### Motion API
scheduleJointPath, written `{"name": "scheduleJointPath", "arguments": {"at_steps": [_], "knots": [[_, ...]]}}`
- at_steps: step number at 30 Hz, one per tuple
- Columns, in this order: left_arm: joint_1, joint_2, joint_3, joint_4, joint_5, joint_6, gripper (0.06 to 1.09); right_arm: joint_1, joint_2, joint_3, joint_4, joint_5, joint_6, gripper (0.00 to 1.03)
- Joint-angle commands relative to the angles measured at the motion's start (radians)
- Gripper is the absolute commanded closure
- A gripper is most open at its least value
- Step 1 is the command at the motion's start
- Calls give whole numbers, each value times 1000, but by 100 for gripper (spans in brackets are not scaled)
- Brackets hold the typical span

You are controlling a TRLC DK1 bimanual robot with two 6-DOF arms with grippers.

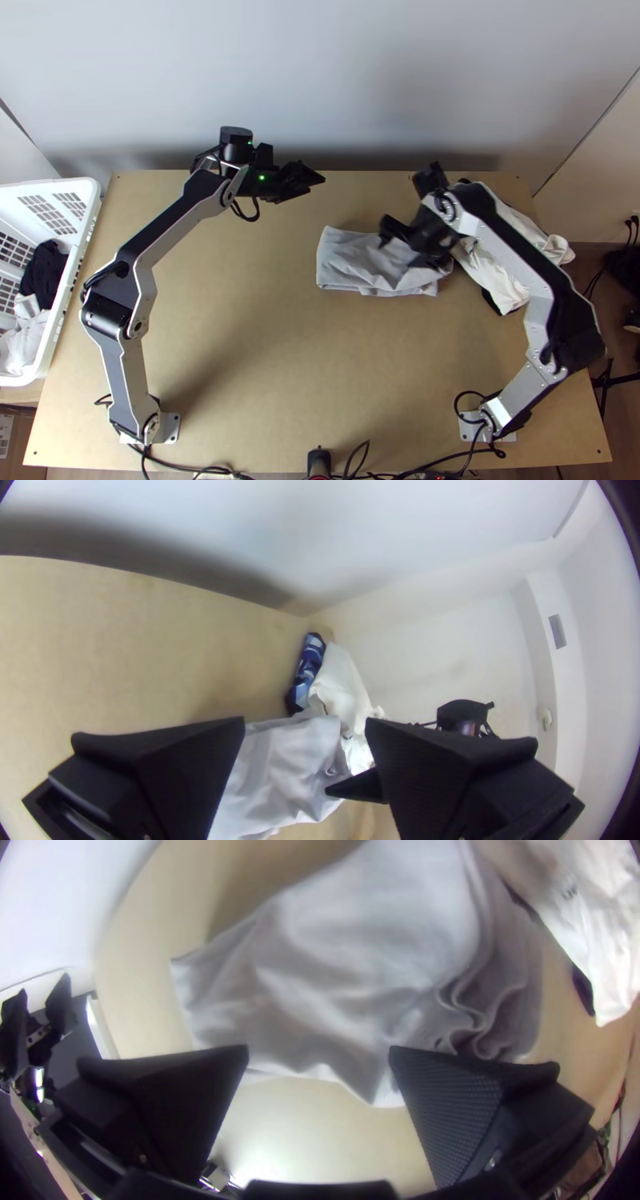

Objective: Fold the t-shirt

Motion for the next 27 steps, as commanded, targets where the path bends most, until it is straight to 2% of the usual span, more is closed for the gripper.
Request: {"name": "scheduleJointPath", "arguments": {"at_steps": [1, 5, 9, 17, 23, 27], "knots": [[22, -4, -4, 1, -1, 4, 20, -131, -130, -141, -209, -21, -49, 5], [19, 7, -4, 1, -1, 6, 20, -215, -187, -118, -220, -22, -90, 5], [5, 8, -4, 1, -1, -1, 20, -276, -219, -135, -162, -21, -137, 5], [6, -10, 4, 1, -1, 4, 20, -479, -293, -441, 113, -25, -268, 5], [-14, -9, 13, 1, -4, -2, 20, -543, -276, -598, 438, -214, -332, 5], [-29, -6, 26, 0, -13, -4, 20, -545, -211, -616, 555, -305, -325, 5]]}}
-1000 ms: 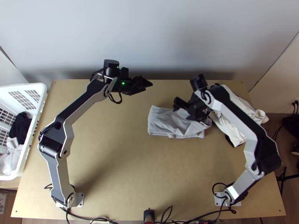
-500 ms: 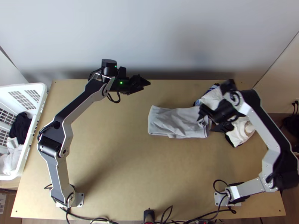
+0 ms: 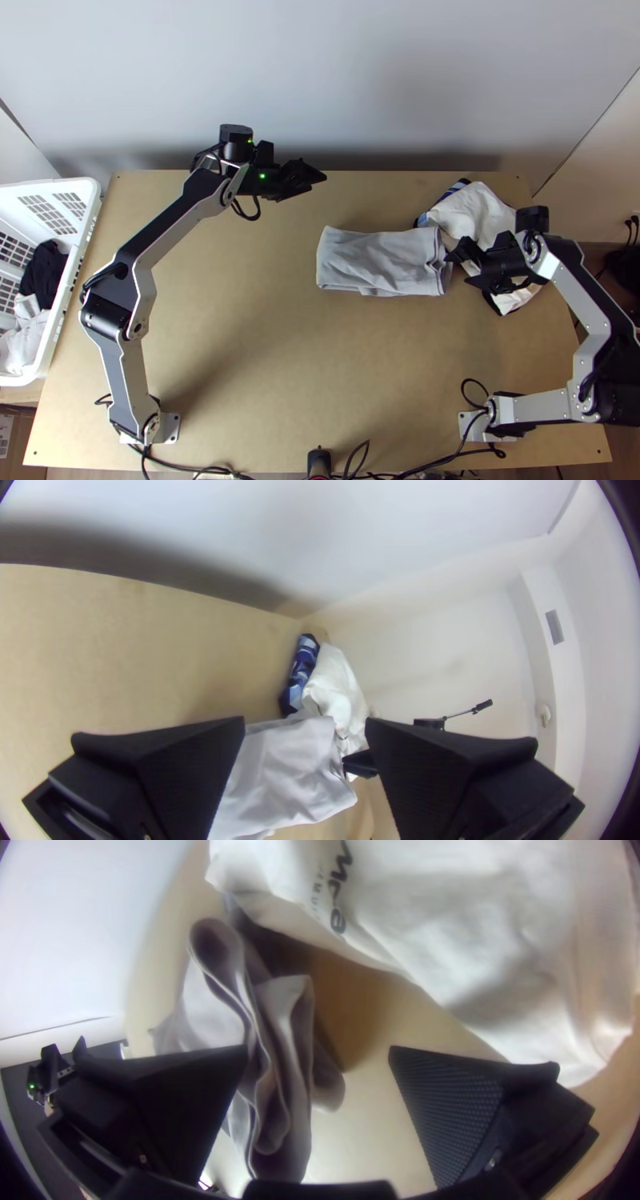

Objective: Fold the t-shirt

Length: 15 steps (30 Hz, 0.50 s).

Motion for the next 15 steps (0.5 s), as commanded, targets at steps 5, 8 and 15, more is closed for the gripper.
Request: {"name": "scheduleJointPath", "arguments": {"at_steps": [5, 8, 15], "knots": [[-24, 5, 20, -8, -20, -6, 20, -23, 123, -109, 341, -197, 4, 5], [-27, 6, 20, -9, -27, -6, 20, 6, 164, -103, 376, -212, 15, 5], [-32, 6, 28, -12, -37, -8, 20, 110, 192, -94, 422, -241, 75, 5]]}}
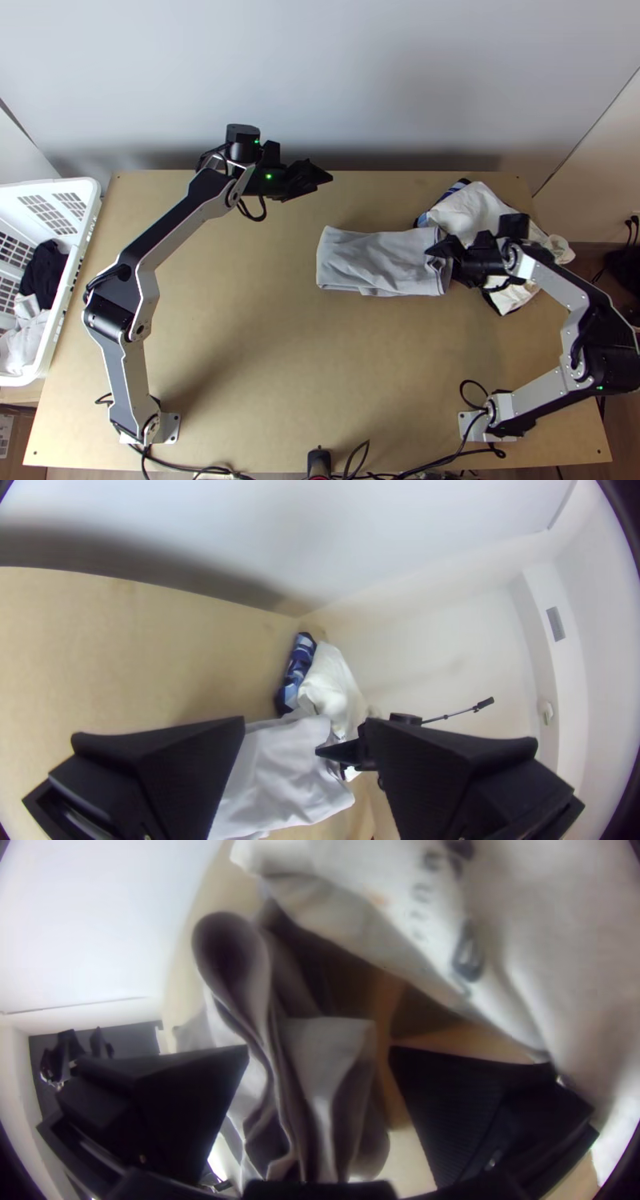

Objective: Fold the t-shirt

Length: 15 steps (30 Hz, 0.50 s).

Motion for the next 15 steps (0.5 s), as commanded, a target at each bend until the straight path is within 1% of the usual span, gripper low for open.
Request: {"name": "scheduleJointPath", "arguments": {"at_steps": [1, 7, 9, 12, 15], "knots": [[-4, 2, 6, -4, -10, -1, 20, 104, 40, -3, 67, -38, 54, 5], [-12, 7, 10, -4, -20, -7, 20, 300, 61, 19, 145, -37, 133, 5], [-15, 9, 12, -3, -25, -10, 20, 348, 84, 39, 165, -35, 152, 5], [-15, 7, 13, -3, -26, -19, 20, 399, 116, 55, 208, -27, 176, 5], [-7, 1, 13, -4, -26, -21, 20, 417, 138, 72, 217, -21, 182, 5]]}}
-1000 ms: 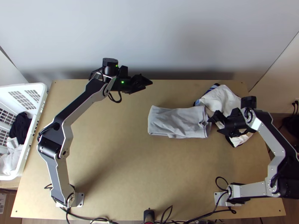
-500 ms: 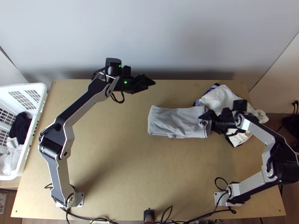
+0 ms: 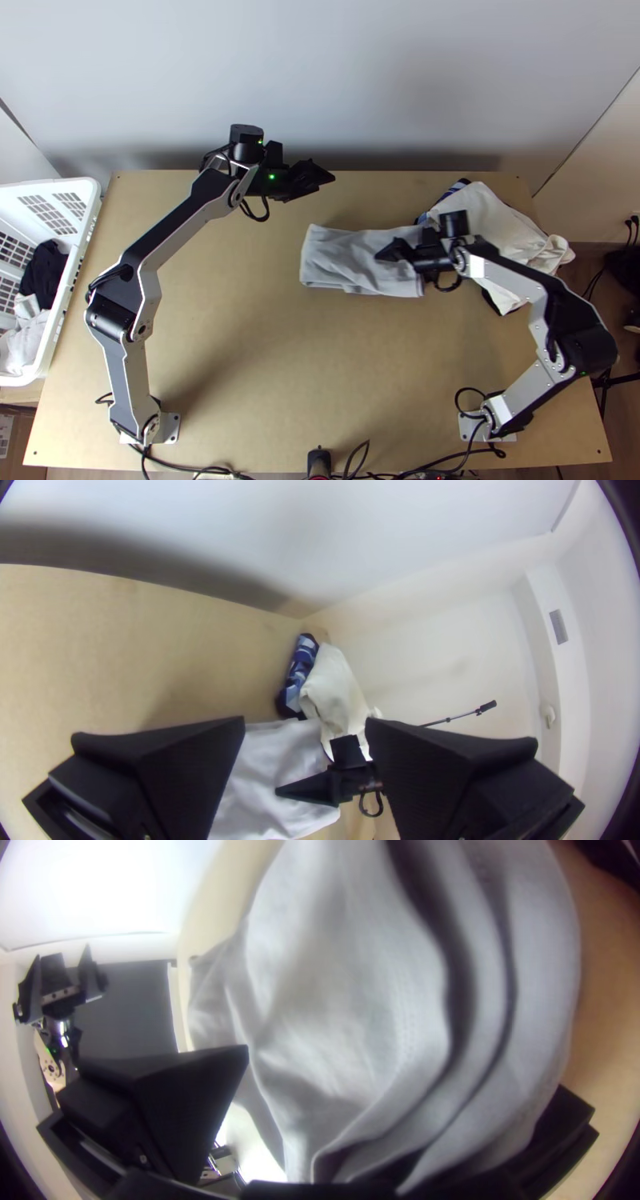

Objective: Fold the t-shirt

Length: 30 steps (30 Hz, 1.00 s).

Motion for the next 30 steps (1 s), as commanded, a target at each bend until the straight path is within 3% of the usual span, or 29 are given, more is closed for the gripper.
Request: {"name": "scheduleJointPath", "arguments": {"at_steps": [1, 8, 9, 11, 13, 14, 17, 21, 23, 30], "knots": [[9, -7, 2, -1, -2, -8, 20, 99, 55, 38, 53, 13, 38, 5], [36, -18, -2, -4, -2, -8, 20, 98, 87, 50, 70, 22, 44, 6], [37, -19, -2, -6, -2, -6, 20, 99, 93, 48, 73, 22, 44, 9], [40, -22, -4, -6, -2, -6, 20, 102, 112, 48, 87, 22, 49, 32], [43, -25, -4, -7, -2, -6, 20, 98, 122, 44, 128, 33, 72, 87], [45, -25, -4, -7, -2, -6, 20, 93, 118, 39, 151, 45, 78, 100], [49, -33, -7, -9, -2, -6, 20, 85, 69, 35, 156, 54, 77, 100], [59, -42, -18, -9, -2, -6, 20, 92, -94, 68, 151, 140, 75, 100], [62, -47, -22, -9, -2, -8, 20, 122, -191, 133, 82, 180, 61, 100], [57, -51, -25, -3, -2, -14, 20, 202, -309, 415, -134, 180, 61, 100]]}}
